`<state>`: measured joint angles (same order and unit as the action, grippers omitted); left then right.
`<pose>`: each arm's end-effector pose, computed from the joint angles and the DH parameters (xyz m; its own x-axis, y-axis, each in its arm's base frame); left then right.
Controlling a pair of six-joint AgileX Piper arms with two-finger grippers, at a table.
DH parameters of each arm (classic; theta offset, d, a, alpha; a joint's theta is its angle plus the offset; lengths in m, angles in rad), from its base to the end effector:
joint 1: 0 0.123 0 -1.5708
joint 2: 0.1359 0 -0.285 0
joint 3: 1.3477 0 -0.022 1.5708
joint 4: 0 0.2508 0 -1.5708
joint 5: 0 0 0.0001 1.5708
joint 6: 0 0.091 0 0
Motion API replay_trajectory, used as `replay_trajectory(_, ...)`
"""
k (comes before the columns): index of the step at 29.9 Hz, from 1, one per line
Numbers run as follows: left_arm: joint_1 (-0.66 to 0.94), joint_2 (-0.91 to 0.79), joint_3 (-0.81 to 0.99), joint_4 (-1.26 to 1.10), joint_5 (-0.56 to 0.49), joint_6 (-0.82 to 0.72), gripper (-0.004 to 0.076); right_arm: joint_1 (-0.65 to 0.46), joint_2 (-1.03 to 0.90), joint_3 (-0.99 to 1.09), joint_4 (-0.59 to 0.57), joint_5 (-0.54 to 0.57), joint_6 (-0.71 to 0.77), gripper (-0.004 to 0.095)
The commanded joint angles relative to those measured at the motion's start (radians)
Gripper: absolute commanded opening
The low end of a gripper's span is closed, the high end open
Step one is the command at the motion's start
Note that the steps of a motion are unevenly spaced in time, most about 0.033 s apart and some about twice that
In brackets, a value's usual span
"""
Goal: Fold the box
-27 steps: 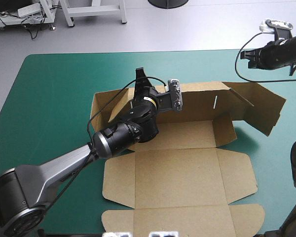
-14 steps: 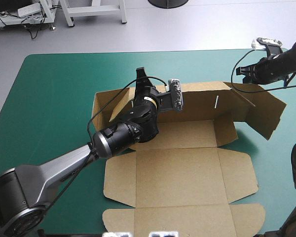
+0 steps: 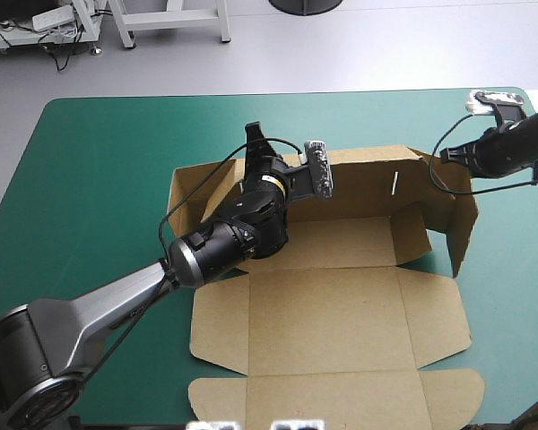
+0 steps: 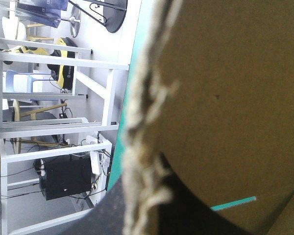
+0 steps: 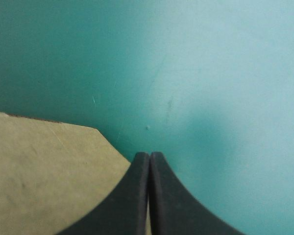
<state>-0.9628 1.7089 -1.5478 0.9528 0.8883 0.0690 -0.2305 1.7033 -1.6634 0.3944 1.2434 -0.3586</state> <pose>0.2661 -0.2815 0.3557 -0.0003 0.9681 -0.2504 0.5112 0.2153 0.8321 0.3561 -0.0495 0.3535 -0.8908 -0.0049 -0.4543 -0.1275 0.9625 0.2396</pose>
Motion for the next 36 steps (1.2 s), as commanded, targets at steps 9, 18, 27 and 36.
replay_trajectory(9,-0.004,-0.054,-0.03,0.048,-0.047,-0.028,-0.001,-0.043,-0.12,0.08,0.164,0.008,-0.144,-0.0018)
replay_trajectory(18,-0.004,-0.054,-0.03,0.046,-0.047,-0.028,-0.001,-0.039,-0.116,0.087,0.212,0.011,-0.167,-0.0018)
replay_trajectory(27,-0.004,-0.054,-0.03,0.048,-0.052,-0.028,-0.001,0.001,-0.186,0.226,0.247,0.011,-0.227,-0.0018)
replay_trajectory(36,-0.004,-0.054,-0.03,0.05,-0.071,-0.001,-0.001,0.001,-0.221,0.289,0.347,-0.013,-0.389,-0.0018)
